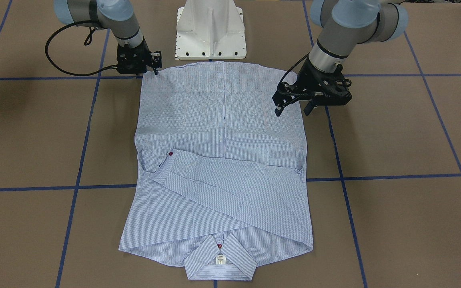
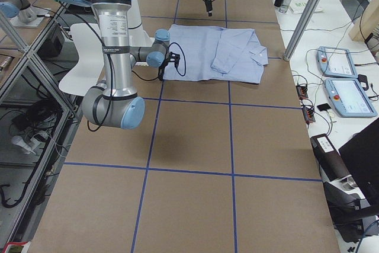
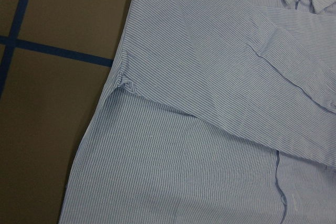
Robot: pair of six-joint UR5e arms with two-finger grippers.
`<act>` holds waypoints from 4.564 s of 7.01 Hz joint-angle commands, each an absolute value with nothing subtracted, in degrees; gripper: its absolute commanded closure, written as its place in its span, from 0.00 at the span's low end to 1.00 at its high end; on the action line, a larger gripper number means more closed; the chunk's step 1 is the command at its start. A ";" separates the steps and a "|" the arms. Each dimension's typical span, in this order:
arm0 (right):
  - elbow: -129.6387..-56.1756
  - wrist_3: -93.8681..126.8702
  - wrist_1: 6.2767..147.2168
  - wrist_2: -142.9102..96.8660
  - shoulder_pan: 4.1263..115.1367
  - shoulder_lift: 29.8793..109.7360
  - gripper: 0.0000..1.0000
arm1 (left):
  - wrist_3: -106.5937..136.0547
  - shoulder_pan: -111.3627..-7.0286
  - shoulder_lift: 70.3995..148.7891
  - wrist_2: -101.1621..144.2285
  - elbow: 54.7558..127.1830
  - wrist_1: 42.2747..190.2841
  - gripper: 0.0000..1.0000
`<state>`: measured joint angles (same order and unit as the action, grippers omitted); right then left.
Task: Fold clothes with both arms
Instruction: 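Move the left gripper to the shirt side while the right gripper reaches the hem, then lower both grippers to the two hem corners nearest the robot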
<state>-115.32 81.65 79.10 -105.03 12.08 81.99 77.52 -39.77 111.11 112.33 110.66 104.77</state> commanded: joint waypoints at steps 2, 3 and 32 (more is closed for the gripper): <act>-115.40 81.65 79.01 -105.55 12.22 82.18 0.57 | 77.43 -39.73 111.01 112.32 110.65 104.77 0.01; -115.40 81.74 79.10 -105.56 12.22 82.18 0.61 | 77.52 -39.81 111.01 112.32 110.65 104.77 0.01; -120.94 81.21 78.75 -105.56 17.75 79.72 1.00 | 100.02 -14.15 91.67 102.48 116.28 108.46 0.90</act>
<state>-120.95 81.37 78.72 -105.52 17.48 79.71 100.01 -14.09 91.66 102.48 116.21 108.46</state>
